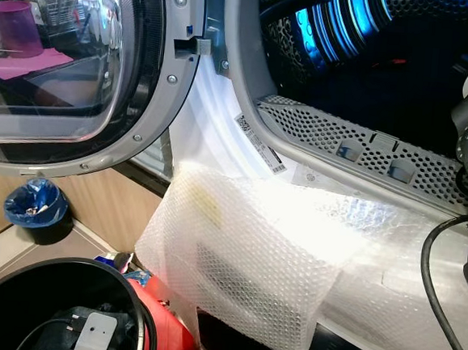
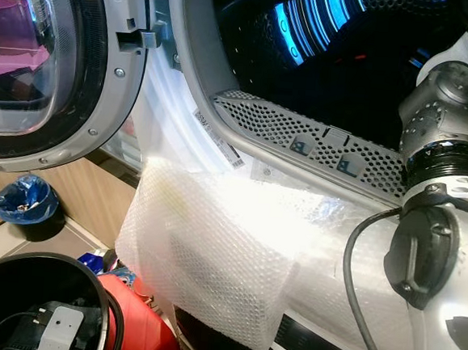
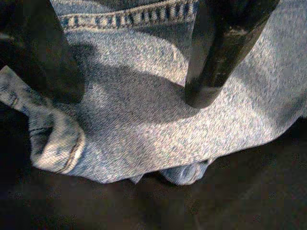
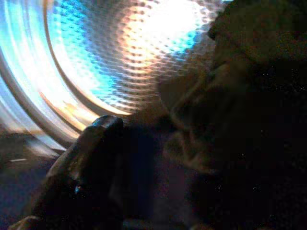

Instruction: Clothes washing

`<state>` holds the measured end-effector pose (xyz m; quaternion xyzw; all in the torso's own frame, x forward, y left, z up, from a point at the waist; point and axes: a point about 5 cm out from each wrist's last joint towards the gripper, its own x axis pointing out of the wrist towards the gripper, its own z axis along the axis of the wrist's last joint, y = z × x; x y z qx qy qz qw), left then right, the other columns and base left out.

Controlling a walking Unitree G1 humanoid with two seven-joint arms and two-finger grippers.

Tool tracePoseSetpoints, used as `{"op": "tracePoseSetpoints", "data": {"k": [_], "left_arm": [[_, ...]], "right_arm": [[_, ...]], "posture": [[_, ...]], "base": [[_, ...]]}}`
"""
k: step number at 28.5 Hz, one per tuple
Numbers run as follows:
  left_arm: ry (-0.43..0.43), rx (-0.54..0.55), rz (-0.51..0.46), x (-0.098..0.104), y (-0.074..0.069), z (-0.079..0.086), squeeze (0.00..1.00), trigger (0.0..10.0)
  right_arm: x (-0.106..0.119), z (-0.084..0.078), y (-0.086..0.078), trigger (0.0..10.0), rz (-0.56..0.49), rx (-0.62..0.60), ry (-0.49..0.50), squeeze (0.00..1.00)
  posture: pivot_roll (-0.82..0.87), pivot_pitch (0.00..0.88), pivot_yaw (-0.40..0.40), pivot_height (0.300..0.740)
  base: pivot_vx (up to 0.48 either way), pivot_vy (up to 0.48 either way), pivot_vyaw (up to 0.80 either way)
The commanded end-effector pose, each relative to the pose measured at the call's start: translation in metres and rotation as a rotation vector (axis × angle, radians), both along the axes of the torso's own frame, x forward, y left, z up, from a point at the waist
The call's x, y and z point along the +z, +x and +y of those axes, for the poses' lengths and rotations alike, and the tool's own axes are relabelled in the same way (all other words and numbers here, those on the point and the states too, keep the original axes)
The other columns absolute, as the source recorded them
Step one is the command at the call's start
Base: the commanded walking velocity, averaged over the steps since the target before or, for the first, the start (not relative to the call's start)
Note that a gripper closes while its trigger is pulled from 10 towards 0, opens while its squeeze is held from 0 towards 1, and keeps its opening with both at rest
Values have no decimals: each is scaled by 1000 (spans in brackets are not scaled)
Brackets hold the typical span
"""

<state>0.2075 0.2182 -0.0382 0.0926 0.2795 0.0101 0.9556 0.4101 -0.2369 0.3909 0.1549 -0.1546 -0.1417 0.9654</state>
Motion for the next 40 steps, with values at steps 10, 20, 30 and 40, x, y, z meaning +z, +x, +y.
{"op": "tracePoseSetpoints", "data": {"k": [10, 20, 30, 40], "left_arm": [[4, -11, 42, -6, -7, -2, 0, 10000], [1, -21, 52, -7, -9, -1, 0, 10000], [2, -26, 57, -8, -9, -1, 0, 10000], [3, -25, 62, -8, -9, 0, 0, 10000]], "right_arm": [[61, 26, -16, 10000, -297, 409, -67, 0], [83, 0, -52, 10000, -484, 532, -302, 0], [45, 31, -101, 10000, -652, 1001, -498, 0], [-3, 97, -189, 10000, -689, 1705, -433, 0]], "posture": [[-43, 60, -6, 740], [-50, 60, 0, 740], [-55, 72, 4, 740], [-65, 75, 0, 740]], "base": [[0, 0, 0], [0, 0, 0], [0, 0, 0], [0, 0, 0]]}}
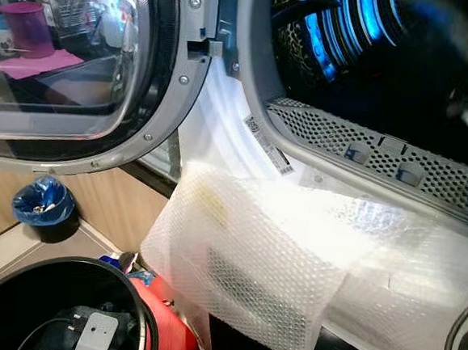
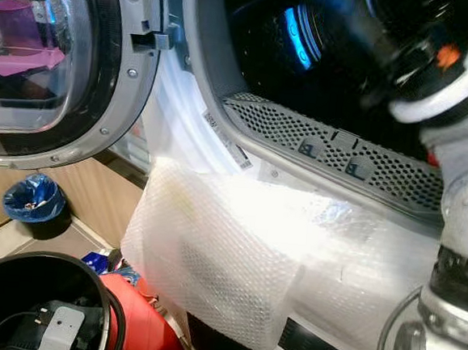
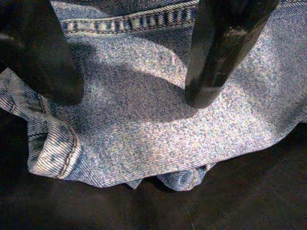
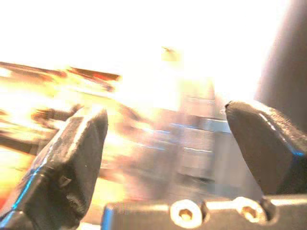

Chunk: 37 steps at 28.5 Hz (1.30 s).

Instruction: Clothes washing

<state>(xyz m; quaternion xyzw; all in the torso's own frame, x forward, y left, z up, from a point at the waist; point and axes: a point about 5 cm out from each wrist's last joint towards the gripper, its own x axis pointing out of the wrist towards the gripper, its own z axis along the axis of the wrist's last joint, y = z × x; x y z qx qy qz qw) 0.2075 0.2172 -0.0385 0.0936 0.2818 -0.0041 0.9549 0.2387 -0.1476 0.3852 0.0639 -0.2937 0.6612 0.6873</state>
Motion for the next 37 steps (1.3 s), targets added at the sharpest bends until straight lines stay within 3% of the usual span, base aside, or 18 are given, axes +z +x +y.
{"op": "tracePoseSetpoints", "data": {"k": [1, 2, 7, 8, 14, 16, 17, 18, 19, 20, 21, 23, 24, 27, 29, 31, 34, 37], "left_arm": [[10, 2, 54, -8, -9, 1, 0, 10000], [10, 1, 54, -8, -8, 1, 0, 10000], [12, -3, 55, -8, -6, 0, 0, 10000], [12, -5, 55, -7, -5, 0, 0, 10000], [41, 22, 13, -2, 2, 4, 0, 10000], [72, 49, -36, 6, 8, 9, 0, 10000], [110, 93, -86, 14, 14, 16, 0, 10000], [110, 93, -86, 14, 14, 16, 0, 10000], [124, 134, -114, 19, 17, 21, 0, 10000], [124, 148, -121, 20, 18, 22, 0, 10000], [124, 179, -150, 26, 21, 26, 0, 10000], [126, 197, -179, 32, 24, 28, 0, 10000], [126, 197, -179, 32, 24, 28, 0, 10000], [113, 195, -231, 41, 32, 24, 0, 10000], [138, 199, -221, 41, 31, 25, 0, 10000], [188, 223, -155, 34, 25, 34, 0, 10000], [191, 262, -103, 31, 19, 44, 0, 10000], [202, 277, -90, 33, 17, 50, 0, 10000]], "right_arm": [[1, 9, -21, 10000, -5, 122, -19, 0], [-7, 17, -32, 10000, 37, 201, -12, 0], [-33, 31, -48, 10000, 146, 321, -63, 0], [-56, 37, -57, 10000, 201, 360, -149, 0], [-102, 38, -74, 10000, 440, 437, -310, 0], [-135, 37, -73, 10000, 511, 360, -487, 0], [-171, 30, -72, 10000, 605, 303, -646, 0], [-171, 30, -72, 10000, 605, 303, -646, 0], [-193, 25, -72, 10000, 667, 273, -725, 0], [-199, 23, -73, 10000, 678, 264, -748, 0], [-224, 14, -72, 10000, 704, 223, -834, 0], [-254, 3, -69, 10000, 780, 129, -918, 0], [-254, 3, -69, 10000, 780, 129, -918, 0], [-305, -17, -68, 10000, 882, -10, -1055, 0], [-336, -30, -66, 10000, 920, -149, -1131, 0], [-374, -46, -60, 10000, 997, -364, -1205, 0], [-405, -58, -58, 10000, 1049, -546, -1278, 0], [-422, -64, -60, 10000, 1054, -644, -1345, 0]], "posture": [[-65, 75, 0, 740], [-71, 74, 2, 740], [-79, 72, 6, 740], [-80, 71, 8, 740], [-91, 64, 8, 740], [-87, 63, 6, 740], [-82, 63, 1, 740], [-82, 63, 1, 740], [-79, 63, -1, 740], [-76, 68, -5, 740], [-73, 69, -8, 740], [-67, 68, -11, 740], [-67, 68, -11, 740], [-56, 72, -16, 740], [-48, 72, -17, 740], [-44, 74, -14, 740], [-34, 78, -13, 740], [-33, 82, -12, 740]], "base": [[0, 0, 0], [0, 0, 0], [0, 0, 0], [0, 0, 0], [0, 0, 0], [0, 0, 0], [0, 0, 0], [0, 0, 0], [0, 0, 0], [0, 0, 0], [0, 0, 0], [0, 0, 0], [0, 0, 0], [0, 0, 0], [0, 0, 0], [0, 0, 0], [0, 0, 0], [0, 0, 0]]}}
